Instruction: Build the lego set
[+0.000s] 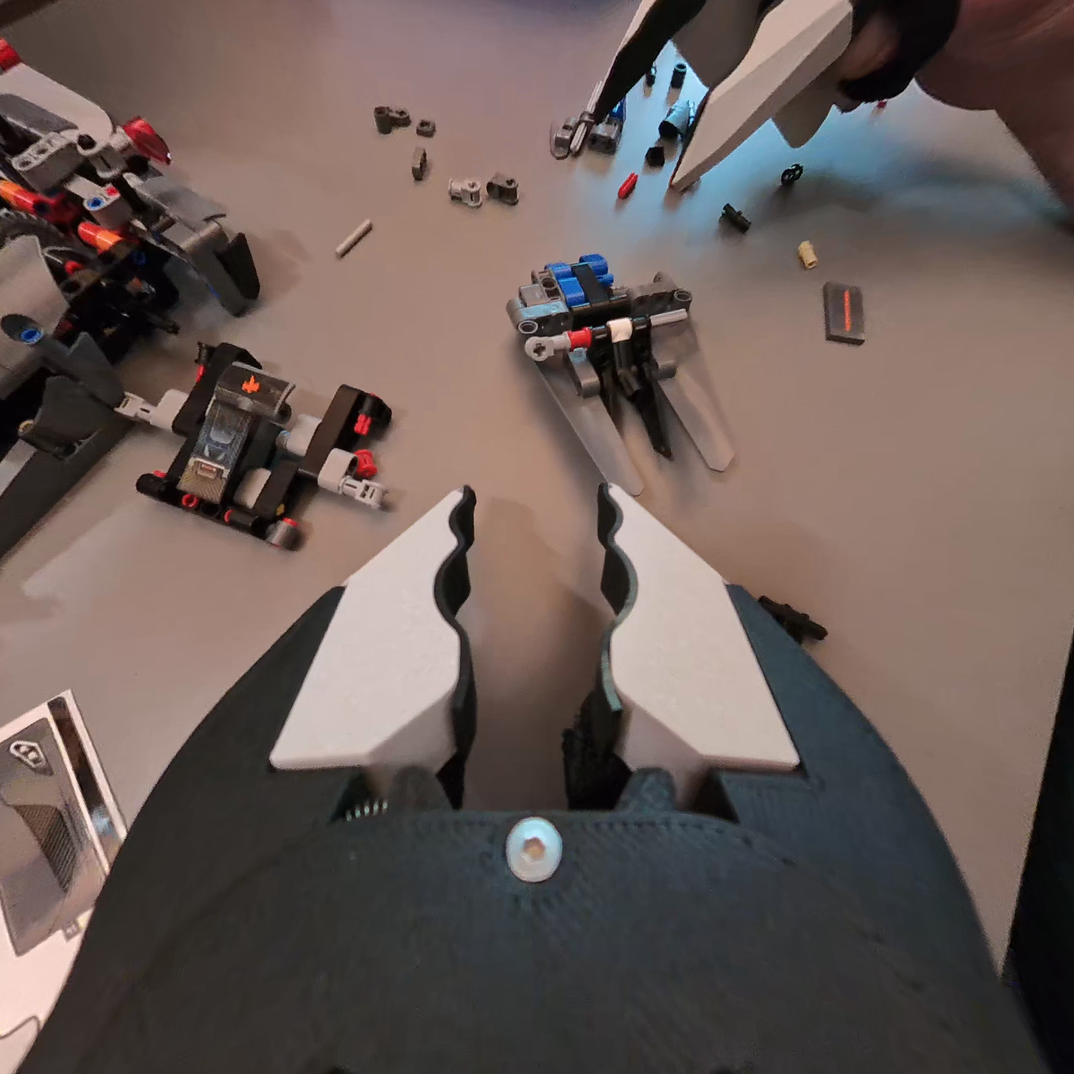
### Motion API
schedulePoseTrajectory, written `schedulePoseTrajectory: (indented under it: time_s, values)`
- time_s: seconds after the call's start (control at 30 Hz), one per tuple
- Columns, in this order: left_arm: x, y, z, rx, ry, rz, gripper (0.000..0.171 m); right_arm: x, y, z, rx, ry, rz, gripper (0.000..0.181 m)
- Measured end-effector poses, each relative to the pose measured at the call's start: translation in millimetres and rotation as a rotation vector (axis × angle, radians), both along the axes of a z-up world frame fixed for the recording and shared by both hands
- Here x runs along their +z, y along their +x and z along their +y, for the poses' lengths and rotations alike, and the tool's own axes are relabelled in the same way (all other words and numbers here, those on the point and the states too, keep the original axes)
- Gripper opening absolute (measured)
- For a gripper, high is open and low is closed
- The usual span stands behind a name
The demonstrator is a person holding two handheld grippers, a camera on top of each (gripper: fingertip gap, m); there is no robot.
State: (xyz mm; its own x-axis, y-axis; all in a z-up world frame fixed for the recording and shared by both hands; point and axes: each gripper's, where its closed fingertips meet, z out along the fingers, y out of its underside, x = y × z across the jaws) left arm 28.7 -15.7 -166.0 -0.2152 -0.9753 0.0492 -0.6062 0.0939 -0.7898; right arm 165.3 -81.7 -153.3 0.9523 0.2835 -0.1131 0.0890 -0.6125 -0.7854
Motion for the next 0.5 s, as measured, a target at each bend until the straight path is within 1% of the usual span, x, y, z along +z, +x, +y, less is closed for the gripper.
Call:
schedulePoseTrajectory:
  time_s: [0.2,0.3,0.37,0.4,0.5]
  values:
    - [0.9,0.3,0.3,0.002,-0.029,0.002,0.042,1.2,4.6,-0.7,-0.019,0.004,0.012,0.052]
    - [7.4,2.5,-5.7,-0.004,-0.043,-0.024,0.044,2.9,4.6,-0.7,-0.019,0.012,0.012,0.052]
    - [15.2,5.7,-12.8,-0.015,-0.026,-0.047,0.049,2.1,3.4,-0.6,-0.014,0.008,0.013,0.052]
    - [18.3,6.3,-19.9,-0.043,-0.009,-0.046,0.054,1.3,3.0,-0.6,-0.013,0.004,0.011,0.052]
    - [19.8,10.1,-32.9,-0.072,0.064,-0.012,0.067,0.6,0.9,-0.4,-0.005,0.001,0.013,0.052]
